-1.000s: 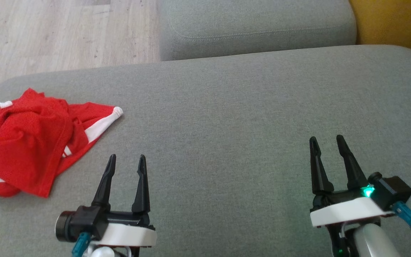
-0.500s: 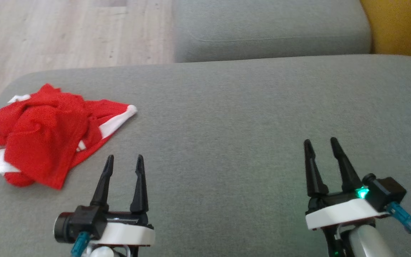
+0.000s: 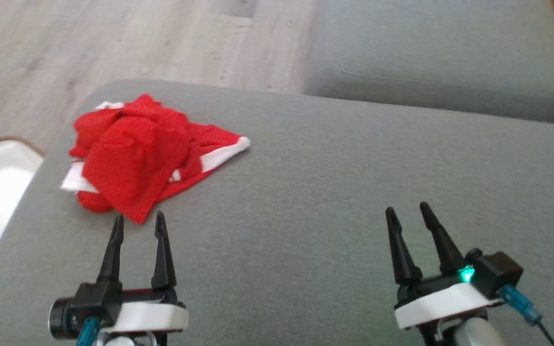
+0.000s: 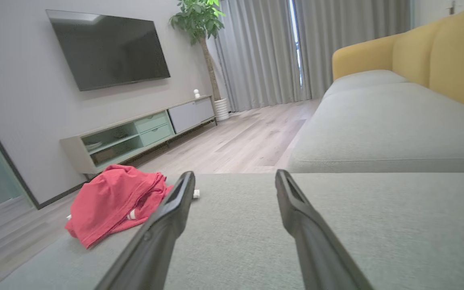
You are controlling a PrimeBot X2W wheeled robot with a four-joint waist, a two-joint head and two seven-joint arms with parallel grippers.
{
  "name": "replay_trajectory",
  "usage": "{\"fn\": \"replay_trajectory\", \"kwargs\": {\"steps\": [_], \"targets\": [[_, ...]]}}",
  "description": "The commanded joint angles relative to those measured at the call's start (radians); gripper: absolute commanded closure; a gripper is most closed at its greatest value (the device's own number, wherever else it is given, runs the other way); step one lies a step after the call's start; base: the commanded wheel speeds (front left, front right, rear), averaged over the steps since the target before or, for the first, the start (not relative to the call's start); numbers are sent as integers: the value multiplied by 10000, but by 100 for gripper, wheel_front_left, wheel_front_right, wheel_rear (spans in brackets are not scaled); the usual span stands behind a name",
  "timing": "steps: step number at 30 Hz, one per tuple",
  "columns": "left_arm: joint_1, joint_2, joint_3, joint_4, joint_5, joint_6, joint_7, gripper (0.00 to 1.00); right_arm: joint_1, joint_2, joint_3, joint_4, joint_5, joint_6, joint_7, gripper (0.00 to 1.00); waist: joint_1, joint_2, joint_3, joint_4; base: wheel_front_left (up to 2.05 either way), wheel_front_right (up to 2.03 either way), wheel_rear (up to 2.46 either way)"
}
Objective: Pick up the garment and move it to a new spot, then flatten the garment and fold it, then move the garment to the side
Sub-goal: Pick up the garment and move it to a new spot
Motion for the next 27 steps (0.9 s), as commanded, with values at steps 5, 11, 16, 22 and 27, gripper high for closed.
{"fn": "replay_trajectory", "kwargs": {"steps": [5,11,16,22,27], "targets": [[-134,-10,585,-302,-44,39,-63,0,-120,-66,525,-300,-84,77,-109,0,1,0,-227,990,0,0,0],[4,-10,766,-357,93,-54,-63,0,-24,-66,730,-276,-23,77,-109,0,1,0,-247,1529,0,0,0],[53,-10,950,-483,152,-51,-63,0,13,-66,998,-311,188,77,-109,0,1,0,-283,1748,0,0,0],[109,-10,1072,-677,96,18,-63,0,22,-66,1130,-357,296,77,-109,0,1,0,-263,1838,0,0,0],[123,-10,1329,-796,186,156,-63,0,-47,-66,1175,-389,532,77,-109,0,1,0,-144,1675,0,0,0]]}}
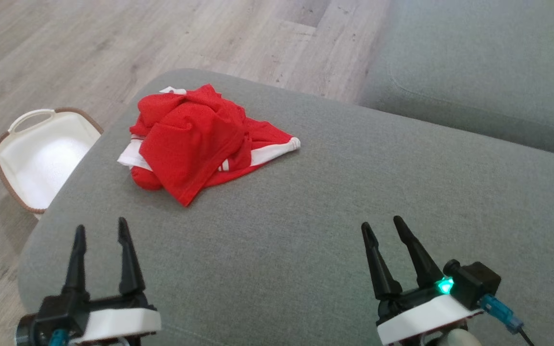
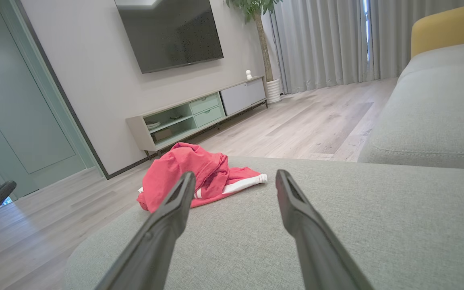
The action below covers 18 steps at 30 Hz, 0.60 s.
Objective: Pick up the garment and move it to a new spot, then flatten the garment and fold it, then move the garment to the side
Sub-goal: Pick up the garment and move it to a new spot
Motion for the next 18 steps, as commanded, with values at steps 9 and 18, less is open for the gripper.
{"fn": "replay_trajectory", "kwargs": {"steps": [9,18], "targets": [[-1410,310,1013,-398,276,-416,-63,0,-948,-64,-30,-816,-321,77,-109,0,1,0,1204,-567,0,0,0],[-4634,1948,712,1196,696,-1407,88,0,-1887,-64,-777,-1552,-1298,77,-77,0,1,0,3050,-1262,0,0,0]]}}
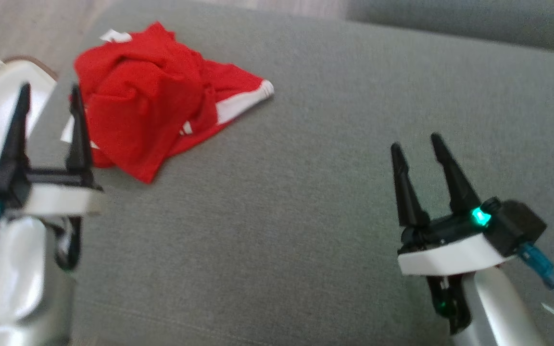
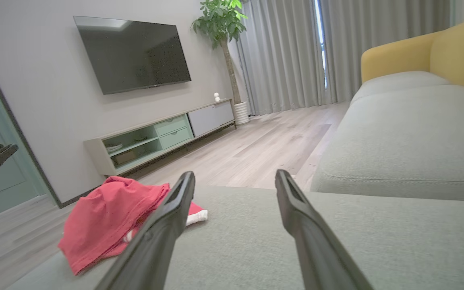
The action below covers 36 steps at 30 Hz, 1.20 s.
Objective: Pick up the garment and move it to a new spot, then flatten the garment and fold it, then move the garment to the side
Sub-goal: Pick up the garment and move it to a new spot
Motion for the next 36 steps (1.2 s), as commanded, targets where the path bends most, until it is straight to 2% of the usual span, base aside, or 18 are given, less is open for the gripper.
{"fn": "replay_trajectory", "kwargs": {"steps": [1,8,13,17,20,21,22,25,28,36], "targets": [[-839,682,212,135,86,-104,153,0,-489,-41,118,-507,-132,75,-43,0,-3,0,849,-526,0,0,0],[-3452,1730,-967,2302,-216,-458,1920,0,-845,-41,-250,-1167,-561,75,289,0,-3,0,1786,-893,0,0,0],[-4964,2537,-3187,3907,-1666,-477,3565,0,-959,-41,-320,-1496,-710,75,444,0,-3,0,2308,-1128,0,0,0],[-5491,2891,-4219,4754,-2578,-479,4192,0,-999,-41,-285,-1606,-787,75,504,0,-3,0,2507,-1263,0,0,0],[-5773,3066,-4540,5327,-3021,-479,4168,0,-1032,-41,-274,-1641,-803,75,510,0,-3,0,2585,-1351,0,0,0],[-5849,3083,-4625,5494,-3114,-479,4103,69,-1036,-41,-276,-1643,-796,75,508,0,-3,0,2597,-1373,0,0,0],[-5904,3068,-4747,5604,-3232,-480,4030,100,-1037,-41,-275,-1639,-788,75,505,0,-3,0,2598,-1391,0,0,0],[-6006,3063,-5007,5674,-3517,-480,3756,100,-1029,-41,-285,-1622,-778,75,497,0,-3,0,2583,-1409,0,0,0],[-6328,3202,-5135,5805,-3626,-480,3001,100,-1018,-41,-316,-1605,-780,75,472,0,-3,0,2482,-1403,0,0,0],[-7265,3078,-4360,5905,-4054,-415,586,100,-890,-41,-261,-1266,-553,75,305,0,-3,0,1628,-1394,0,0,0]]}}
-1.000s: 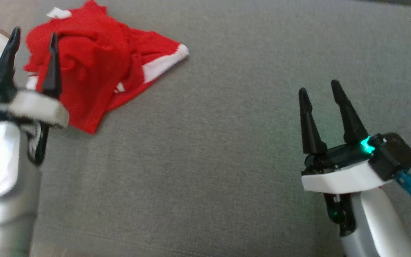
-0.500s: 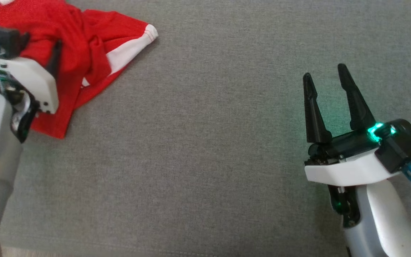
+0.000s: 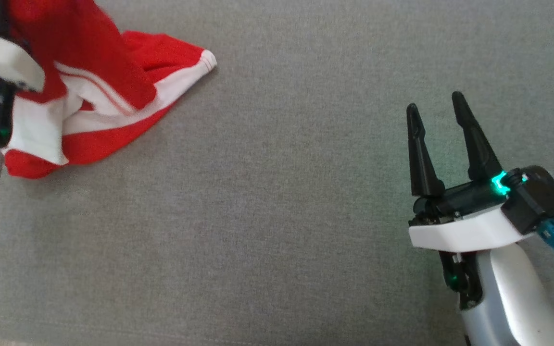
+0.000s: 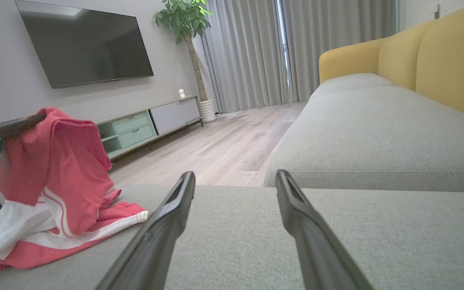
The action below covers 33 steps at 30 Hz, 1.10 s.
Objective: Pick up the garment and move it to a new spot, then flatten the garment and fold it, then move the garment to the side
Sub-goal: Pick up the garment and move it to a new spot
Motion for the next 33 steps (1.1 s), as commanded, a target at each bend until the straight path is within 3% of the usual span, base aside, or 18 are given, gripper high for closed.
{"fn": "replay_trajectory", "kwargs": {"steps": [1,7,14,24,33], "targets": [[-492,500,517,-288,-223,72,-188,100,12,-14,261,-239,89,77,-118,0,1,0,-359,-15,0,0,0],[-659,205,1052,-1398,-1002,45,-486,100,266,-14,282,121,468,77,-301,0,1,0,-1188,-140,0,0,0],[-351,-46,866,-3266,-1343,181,233,100,289,-14,341,354,840,77,-438,0,1,0,-1729,-596,0,0,0],[682,-393,158,-5832,-1351,1099,1757,100,-5,-14,542,376,1215,77,-497,0,1,0,-1640,-2214,0,0,0],[1392,-1645,-1206,-6254,-1311,1116,2332,100,-424,-14,620,169,1588,77,-500,0,1,0,-1058,-3797,0,0,0]]}}
